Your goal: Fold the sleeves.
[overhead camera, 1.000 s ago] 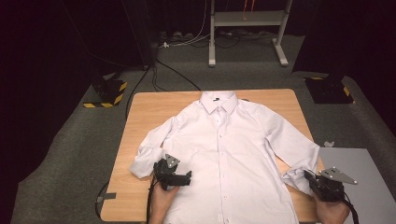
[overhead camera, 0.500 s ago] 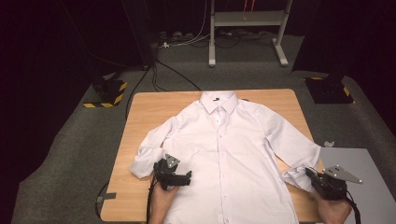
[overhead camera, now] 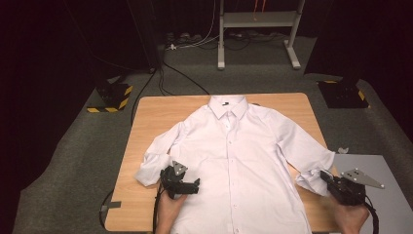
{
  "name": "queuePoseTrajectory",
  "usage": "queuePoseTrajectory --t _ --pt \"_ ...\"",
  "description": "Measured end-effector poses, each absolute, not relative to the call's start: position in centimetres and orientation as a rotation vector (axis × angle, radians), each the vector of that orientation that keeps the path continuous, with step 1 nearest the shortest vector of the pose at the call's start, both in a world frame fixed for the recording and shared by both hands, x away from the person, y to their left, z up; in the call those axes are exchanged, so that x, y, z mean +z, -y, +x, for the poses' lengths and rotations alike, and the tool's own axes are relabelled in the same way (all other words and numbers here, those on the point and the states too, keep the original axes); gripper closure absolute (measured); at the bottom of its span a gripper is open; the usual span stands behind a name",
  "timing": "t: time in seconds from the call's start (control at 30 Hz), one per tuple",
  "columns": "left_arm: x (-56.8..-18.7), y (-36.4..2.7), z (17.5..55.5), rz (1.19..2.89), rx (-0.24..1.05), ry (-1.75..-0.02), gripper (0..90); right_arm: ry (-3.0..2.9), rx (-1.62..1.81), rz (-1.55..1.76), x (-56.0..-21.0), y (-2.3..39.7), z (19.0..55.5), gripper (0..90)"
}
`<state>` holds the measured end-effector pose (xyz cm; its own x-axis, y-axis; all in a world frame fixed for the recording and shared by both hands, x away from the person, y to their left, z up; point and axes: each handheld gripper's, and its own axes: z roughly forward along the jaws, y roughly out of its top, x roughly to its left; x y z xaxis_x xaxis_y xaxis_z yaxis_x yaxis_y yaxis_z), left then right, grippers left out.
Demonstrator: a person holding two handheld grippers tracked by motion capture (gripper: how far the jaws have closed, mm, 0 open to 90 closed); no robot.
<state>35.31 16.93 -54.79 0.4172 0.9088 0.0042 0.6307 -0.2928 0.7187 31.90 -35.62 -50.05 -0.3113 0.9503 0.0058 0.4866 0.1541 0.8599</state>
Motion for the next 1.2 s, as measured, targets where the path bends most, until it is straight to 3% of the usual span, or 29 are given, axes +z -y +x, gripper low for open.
queuePoseTrajectory --t 1.2 --pt "-54.8 -17.0 35.3 2.031 0.559 -1.298 1.0 -1.870 1.175 1.214 -45.4 34.2 34.4 85.4"
